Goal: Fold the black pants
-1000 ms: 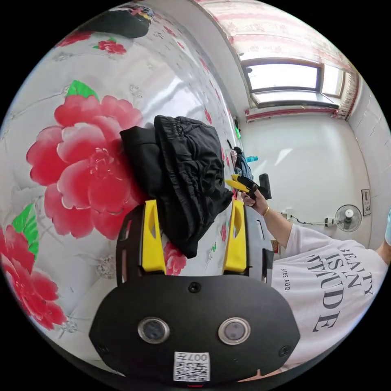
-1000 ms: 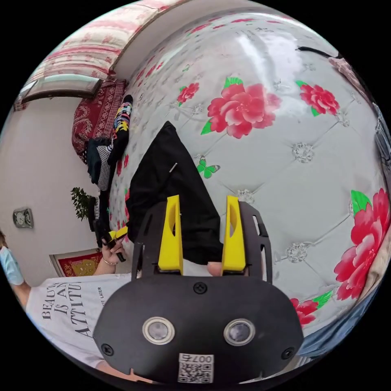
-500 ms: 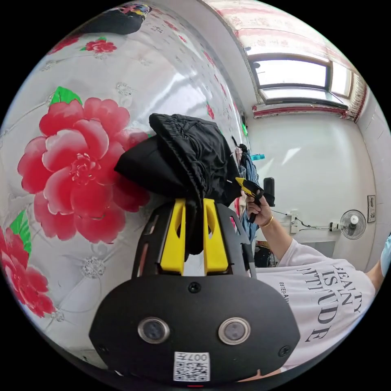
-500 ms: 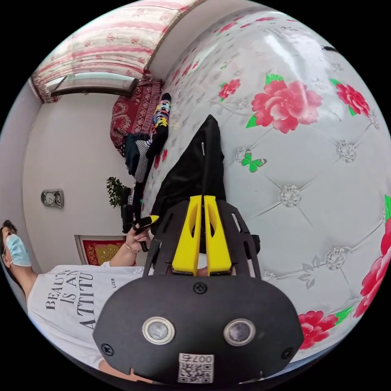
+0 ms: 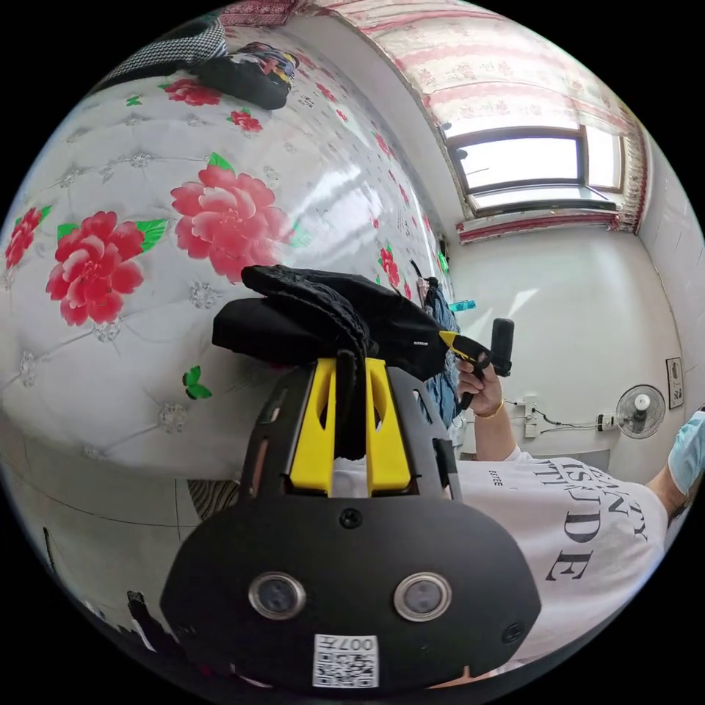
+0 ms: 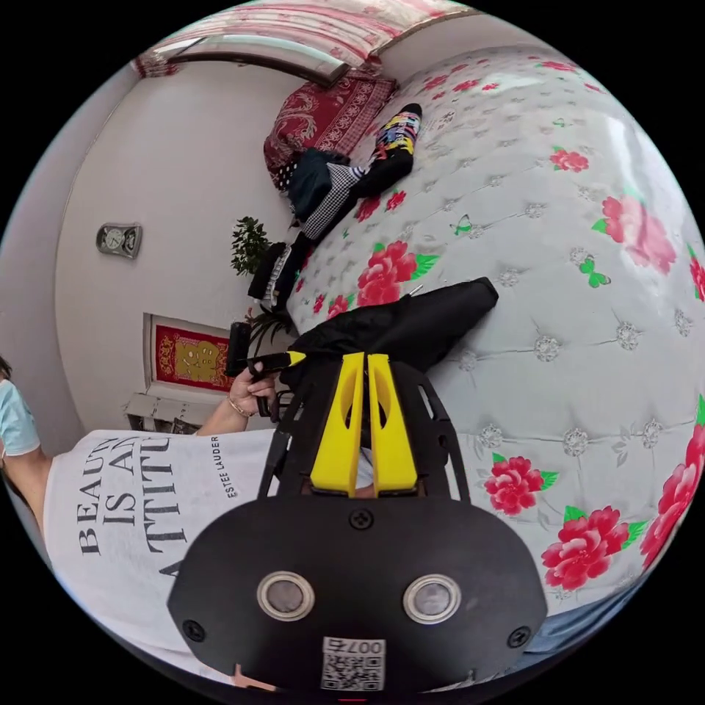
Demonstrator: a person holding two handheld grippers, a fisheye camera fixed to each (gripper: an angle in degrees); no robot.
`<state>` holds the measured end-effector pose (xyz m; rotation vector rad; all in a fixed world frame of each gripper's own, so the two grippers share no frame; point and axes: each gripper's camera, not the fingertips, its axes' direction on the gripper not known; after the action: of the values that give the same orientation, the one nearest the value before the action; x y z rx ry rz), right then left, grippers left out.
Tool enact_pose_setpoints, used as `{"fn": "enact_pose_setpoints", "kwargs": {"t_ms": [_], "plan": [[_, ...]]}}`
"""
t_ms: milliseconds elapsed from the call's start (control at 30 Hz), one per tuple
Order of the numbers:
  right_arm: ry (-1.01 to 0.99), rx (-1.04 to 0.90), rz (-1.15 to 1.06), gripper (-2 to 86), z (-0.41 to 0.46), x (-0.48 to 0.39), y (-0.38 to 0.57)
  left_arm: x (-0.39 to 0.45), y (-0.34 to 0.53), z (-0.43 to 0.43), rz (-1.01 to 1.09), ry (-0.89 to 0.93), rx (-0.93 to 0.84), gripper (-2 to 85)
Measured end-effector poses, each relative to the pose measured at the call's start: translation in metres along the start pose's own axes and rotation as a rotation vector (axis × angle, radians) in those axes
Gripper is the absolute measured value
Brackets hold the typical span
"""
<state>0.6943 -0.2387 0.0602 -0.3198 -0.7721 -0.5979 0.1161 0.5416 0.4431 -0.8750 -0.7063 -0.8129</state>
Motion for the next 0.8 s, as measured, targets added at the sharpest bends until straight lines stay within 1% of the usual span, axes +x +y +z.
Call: {"fn": "enact_pose_setpoints", "kwargs": {"t_ms": [167, 367, 500, 567, 633, 667, 700, 800], "plan": [[-0.001, -0.052, -0.069, -0.2, 0.023, -0.045, -0.026, 0.003, 0.018, -0.047, 0.0, -0.015, 0.049, 6.3], [-0.012, -0.056, -0.104, -0.2, 0.056, -0.102, -0.082, -0.018, -0.006, -0.111, 0.043, -0.003, 0.093, 6.3], [-0.002, -0.06, -0.107, -0.2, 0.085, -0.137, -0.144, -0.054, -0.054, -0.168, 0.053, 0.029, 0.124, 6.2], [0.004, -0.06, -0.125, -0.2, 0.104, -0.167, -0.198, -0.068, -0.084, -0.2, 0.072, 0.046, 0.149, 6.2], [0.026, -0.054, -0.16, -0.2, 0.118, -0.196, -0.244, -0.081, -0.132, -0.252, 0.113, 0.053, 0.196, 6.2], [0.056, -0.045, -0.197, -0.2, 0.125, -0.219, -0.276, -0.082, -0.145, -0.266, 0.125, 0.055, 0.21, 6.2], [0.071, -0.04, -0.218, -0.2, 0.129, -0.232, -0.293, -0.084, -0.171, -0.296, 0.147, 0.055, 0.24, 6.2], [0.104, 0.012, -0.346, -0.2, 0.143, -0.312, -0.39, -0.073, -0.235, -0.38, 0.231, 0.036, 0.335, 6.2]]}}
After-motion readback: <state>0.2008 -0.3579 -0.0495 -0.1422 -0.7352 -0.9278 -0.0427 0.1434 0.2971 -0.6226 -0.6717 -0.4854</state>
